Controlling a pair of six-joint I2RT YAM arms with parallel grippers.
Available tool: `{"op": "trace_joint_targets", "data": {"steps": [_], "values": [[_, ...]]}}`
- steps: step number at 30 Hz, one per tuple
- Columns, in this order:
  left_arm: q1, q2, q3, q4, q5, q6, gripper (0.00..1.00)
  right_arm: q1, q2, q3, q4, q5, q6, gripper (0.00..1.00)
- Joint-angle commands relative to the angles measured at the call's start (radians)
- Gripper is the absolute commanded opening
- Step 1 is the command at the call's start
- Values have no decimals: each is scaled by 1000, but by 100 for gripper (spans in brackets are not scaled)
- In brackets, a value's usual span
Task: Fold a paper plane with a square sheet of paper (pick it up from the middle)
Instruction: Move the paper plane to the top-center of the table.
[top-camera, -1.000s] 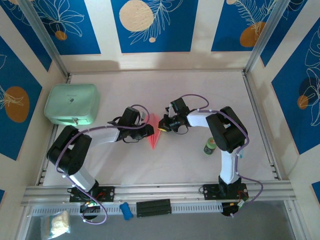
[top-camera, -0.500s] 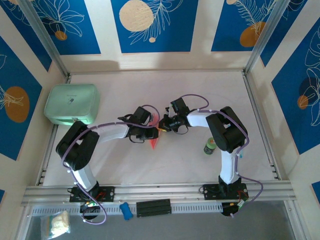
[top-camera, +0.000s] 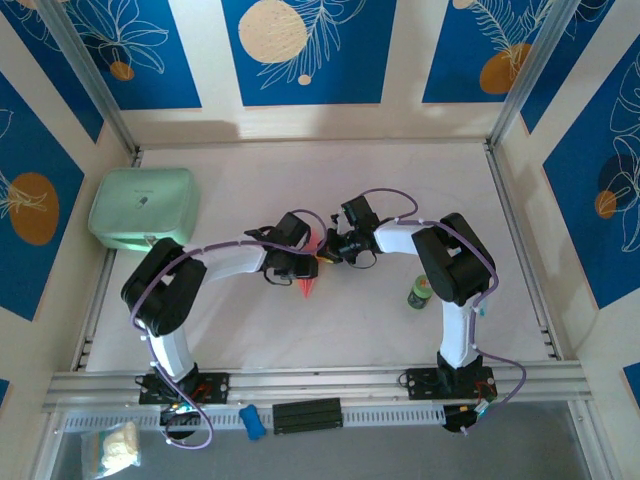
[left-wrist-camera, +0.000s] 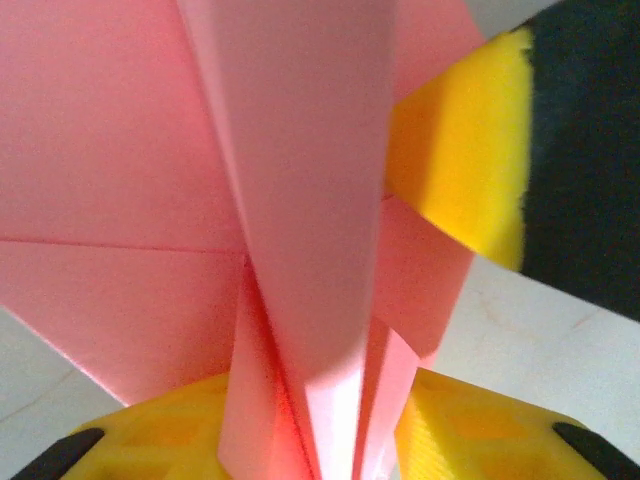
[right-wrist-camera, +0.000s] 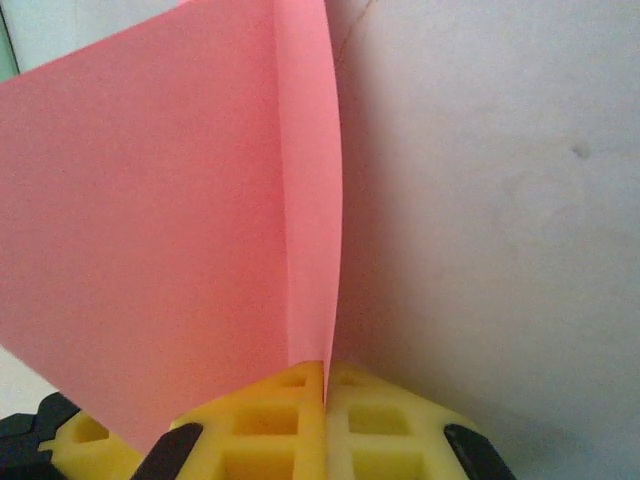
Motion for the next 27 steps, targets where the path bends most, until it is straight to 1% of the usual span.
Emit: {"op": "trace_joint_targets", "data": {"steps": [1,4,8,15,18,21,24,27], "values": [[-12,12,34,-56,-53,16,36,-2,7,12,-20,-20,-6,2],[-13,2,32,-60,-77,12,33,-2,8,13,-20,-19,-5,2],[-17,-7,36,-70,-103,9,31,-3,8,13,-21,-19,-5,2],[-25,19,52,-76,-110,-2,27,-4,6,16,-22,-21,-6,3],[-27,28,64,-85,-115,-4,24,-4,2,14,-21,-22,-6,4],[-27,15,69,-94,-130,-2,18,-9,-17,10,-30,-22,5,9],[-27,-4,77,-105,-158,5,11,-20,-79,-11,-39,0,16,20],[-25,-10,92,-121,-179,19,6,-36,-160,-32,-83,74,8,31]]}}
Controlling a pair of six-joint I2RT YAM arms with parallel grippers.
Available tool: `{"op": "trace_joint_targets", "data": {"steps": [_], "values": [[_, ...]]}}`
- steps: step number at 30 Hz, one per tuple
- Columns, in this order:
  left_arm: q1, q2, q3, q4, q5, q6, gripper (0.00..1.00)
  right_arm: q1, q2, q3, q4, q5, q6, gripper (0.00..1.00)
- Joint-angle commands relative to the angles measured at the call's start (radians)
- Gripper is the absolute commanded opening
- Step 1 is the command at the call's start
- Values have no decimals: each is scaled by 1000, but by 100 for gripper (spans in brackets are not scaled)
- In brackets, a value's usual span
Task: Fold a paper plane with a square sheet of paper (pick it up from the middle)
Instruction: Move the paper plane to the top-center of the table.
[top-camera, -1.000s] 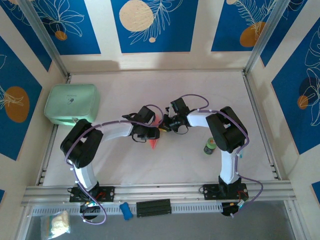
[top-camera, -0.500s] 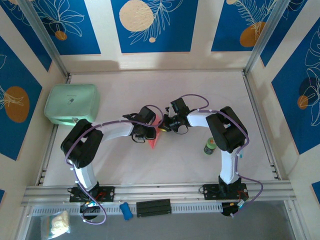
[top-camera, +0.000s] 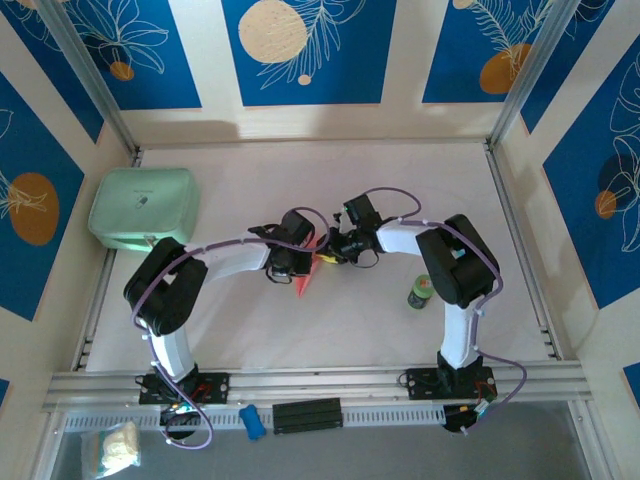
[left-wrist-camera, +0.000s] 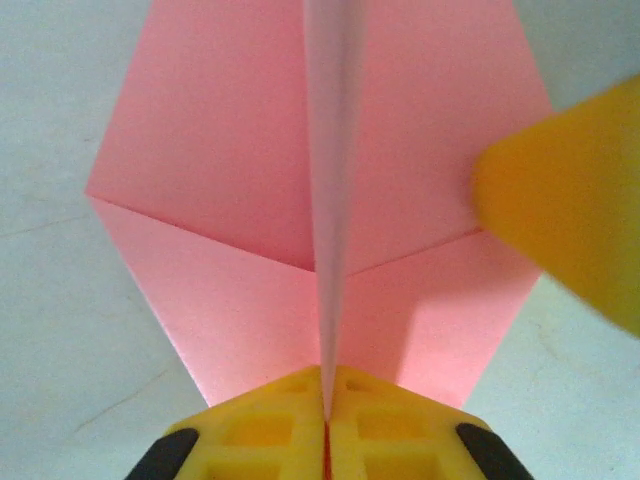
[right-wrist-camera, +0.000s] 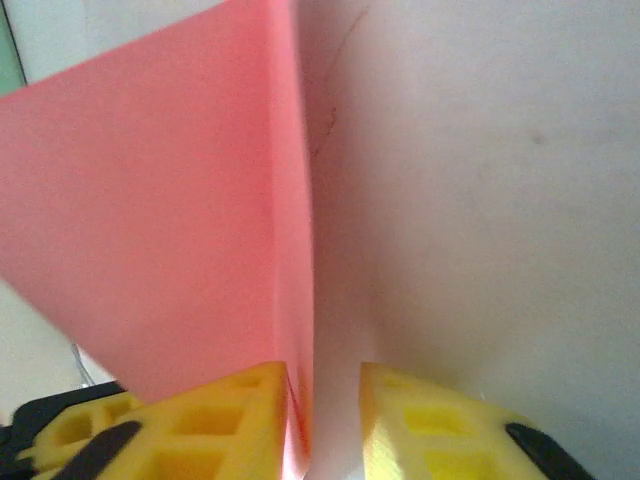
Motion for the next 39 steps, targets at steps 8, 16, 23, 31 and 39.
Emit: {"op": "trace_joint_targets", "data": {"steps": [8,16,23,31,39], "values": [[35,33,201,-104,-92,106,4,-101,-341,-100,-185,320,-49,55],[86,191,419,-137,-117,147,3,-200,-494,-165,-221,359,-107,68],[115,311,548,-174,-123,141,3,-228,-514,-189,-226,323,-114,69],[121,383,616,-207,-119,134,8,-244,-500,-197,-212,280,-110,69],[121,426,649,-231,-111,132,15,-248,-490,-201,-207,263,-104,68]]}}
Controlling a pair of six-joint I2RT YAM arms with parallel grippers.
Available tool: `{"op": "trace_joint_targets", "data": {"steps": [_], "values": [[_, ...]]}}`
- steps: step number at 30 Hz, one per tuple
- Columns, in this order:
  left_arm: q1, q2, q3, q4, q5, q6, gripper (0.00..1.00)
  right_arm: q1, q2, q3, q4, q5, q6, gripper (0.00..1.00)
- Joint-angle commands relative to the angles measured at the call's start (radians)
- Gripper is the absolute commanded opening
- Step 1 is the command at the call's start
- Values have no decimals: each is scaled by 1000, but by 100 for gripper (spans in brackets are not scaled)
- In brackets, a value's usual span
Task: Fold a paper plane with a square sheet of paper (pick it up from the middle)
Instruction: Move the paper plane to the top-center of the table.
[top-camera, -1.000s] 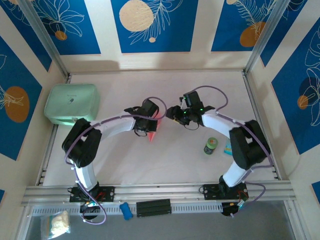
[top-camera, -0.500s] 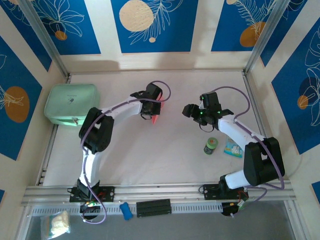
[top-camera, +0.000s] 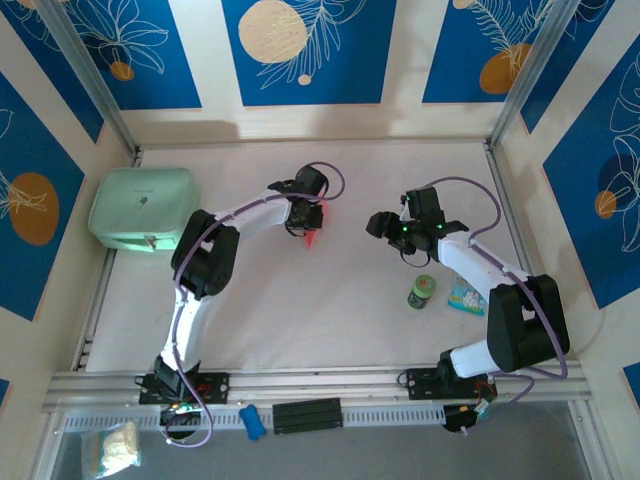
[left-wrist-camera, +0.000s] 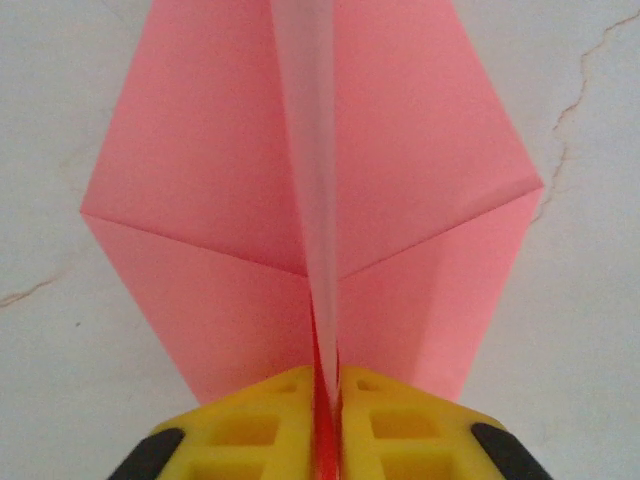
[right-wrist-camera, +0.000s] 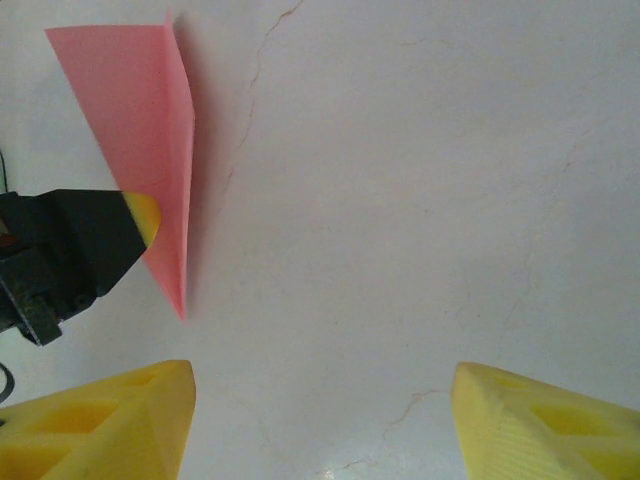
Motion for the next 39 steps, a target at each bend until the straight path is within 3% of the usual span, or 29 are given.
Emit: {"op": "trace_joint_targets", "data": {"steps": [1,10,14,24,39], "values": [[7,32,39,-51,-4,4,16,-5,2,-9,-2,-27,-6,68],[6,61,58,-65,-13,-13,25,-6,8,-12,0,-36,-2,68],[7,76,61,-64,-32,-57,34,-5,15,-11,0,-41,1,68],[6,125,96,-100,-61,-84,37,-5,25,-6,1,-46,3,67],[9,202,179,-153,-54,-146,55,-4,45,11,0,-48,2,67]]}}
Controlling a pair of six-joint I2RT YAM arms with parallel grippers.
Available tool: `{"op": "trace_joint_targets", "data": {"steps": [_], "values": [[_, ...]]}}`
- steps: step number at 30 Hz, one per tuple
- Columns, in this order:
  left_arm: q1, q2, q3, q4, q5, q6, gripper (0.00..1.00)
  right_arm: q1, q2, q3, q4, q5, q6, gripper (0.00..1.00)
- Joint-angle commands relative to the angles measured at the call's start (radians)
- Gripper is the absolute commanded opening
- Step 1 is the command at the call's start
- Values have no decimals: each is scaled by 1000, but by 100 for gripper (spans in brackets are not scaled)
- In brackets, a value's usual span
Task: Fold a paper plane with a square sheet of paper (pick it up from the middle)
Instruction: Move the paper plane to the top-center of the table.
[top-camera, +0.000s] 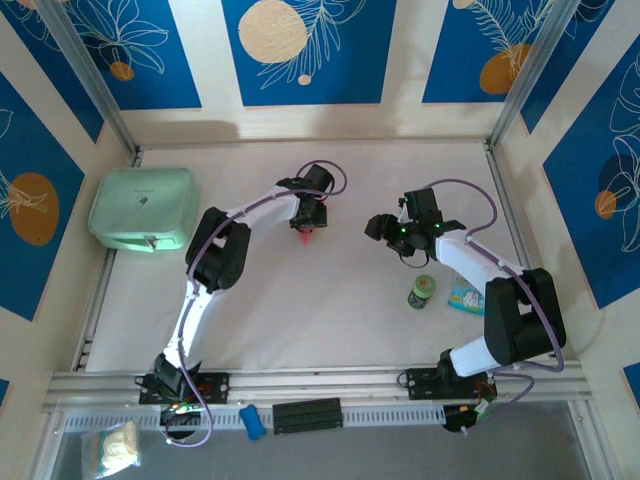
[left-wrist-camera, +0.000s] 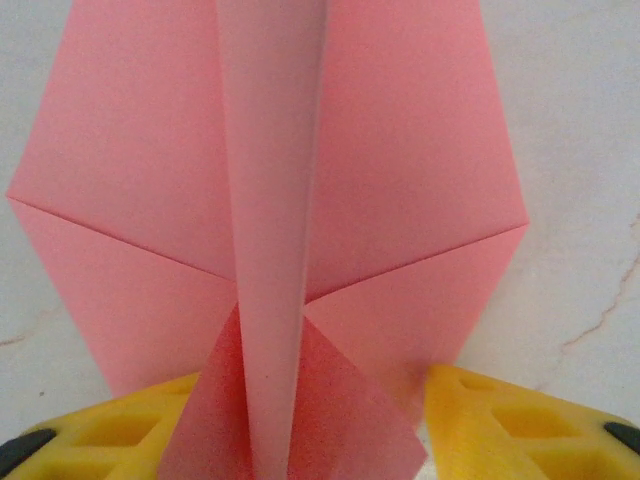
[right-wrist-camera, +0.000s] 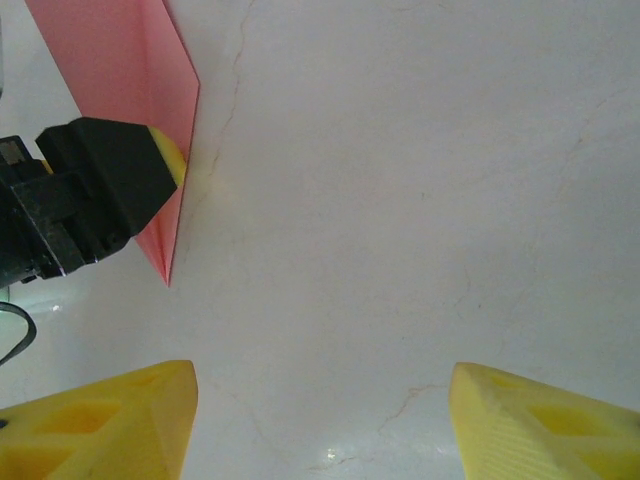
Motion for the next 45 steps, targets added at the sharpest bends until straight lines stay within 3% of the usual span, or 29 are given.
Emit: {"op": "trace_joint_targets", "data": {"steps": [1,8,15,29,36,40,45], "values": [[9,75,25,-80,6,-34,55,-2,9,14,-2,-23,1,67],[9,65,45,-56,55,-42,54,-1,12,28,-8,-25,-3,67],[10,-51,72,-53,39,-11,55,-1,11,34,-10,-23,-1,67],[8,-230,-15,-19,-5,8,58,4,-12,33,-18,0,1,69],[6,-273,-75,37,32,71,63,8,-23,35,-18,6,-9,71],[6,-314,-128,38,-34,94,67,13,-41,39,-36,37,-35,73],[9,-531,-330,122,-231,143,85,0,-133,58,-95,177,-132,84]]}}
